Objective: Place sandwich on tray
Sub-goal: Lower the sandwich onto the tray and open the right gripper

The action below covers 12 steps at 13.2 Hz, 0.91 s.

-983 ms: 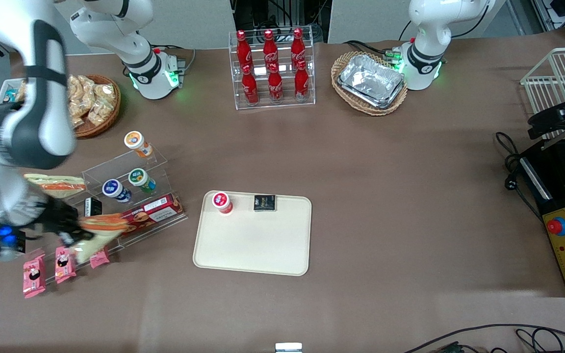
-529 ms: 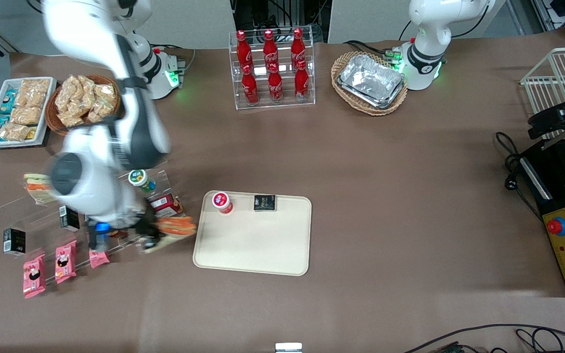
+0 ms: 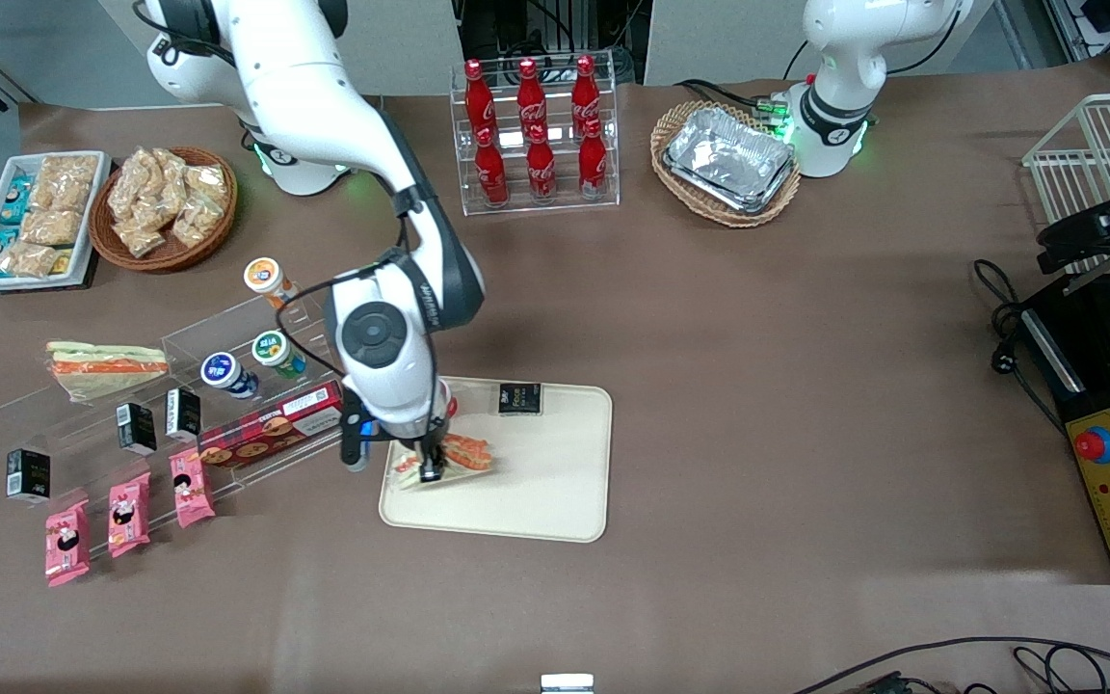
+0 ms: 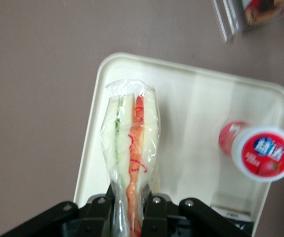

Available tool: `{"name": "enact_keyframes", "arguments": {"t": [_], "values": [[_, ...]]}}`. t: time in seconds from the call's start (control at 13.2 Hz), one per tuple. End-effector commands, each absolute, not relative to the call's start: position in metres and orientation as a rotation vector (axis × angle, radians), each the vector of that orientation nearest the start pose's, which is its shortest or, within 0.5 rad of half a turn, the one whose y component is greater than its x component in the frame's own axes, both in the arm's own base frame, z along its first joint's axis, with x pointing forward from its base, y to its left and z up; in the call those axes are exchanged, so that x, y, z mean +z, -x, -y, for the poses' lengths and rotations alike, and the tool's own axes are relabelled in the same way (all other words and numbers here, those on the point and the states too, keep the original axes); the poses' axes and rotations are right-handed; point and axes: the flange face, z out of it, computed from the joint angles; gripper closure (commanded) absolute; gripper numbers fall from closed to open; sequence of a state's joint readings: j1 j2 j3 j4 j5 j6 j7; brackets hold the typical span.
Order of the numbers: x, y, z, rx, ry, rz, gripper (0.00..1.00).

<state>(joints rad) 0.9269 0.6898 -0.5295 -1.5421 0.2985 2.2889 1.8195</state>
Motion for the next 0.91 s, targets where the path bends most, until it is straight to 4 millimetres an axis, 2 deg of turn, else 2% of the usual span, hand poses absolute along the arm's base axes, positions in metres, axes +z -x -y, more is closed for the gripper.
{"name": "enact_keyframes", "arguments": {"t": [0.0,0.23,0.38,0.45,0.53,0.61,0.83], "values": [[0.271,-0.631,-0.366,-0.247,2.120,-2.096,0.94],[0.241,-0.621,-0.389,-0.292,2.079,-2.090,0.87],[0.240,-0.622,-0.393,-0.297,2.071,-2.087,0.86],[0.237,-0.623,-0.394,-0.302,2.075,-2.083,0.75],[0.236,-0.625,-0.395,-0.310,2.073,-2.079,0.27],[0.234,-0.627,-0.396,-0.323,2.081,-2.067,0.00],[0.236,-0.630,-0.397,-0.394,2.143,-2.013,0.00]]}}
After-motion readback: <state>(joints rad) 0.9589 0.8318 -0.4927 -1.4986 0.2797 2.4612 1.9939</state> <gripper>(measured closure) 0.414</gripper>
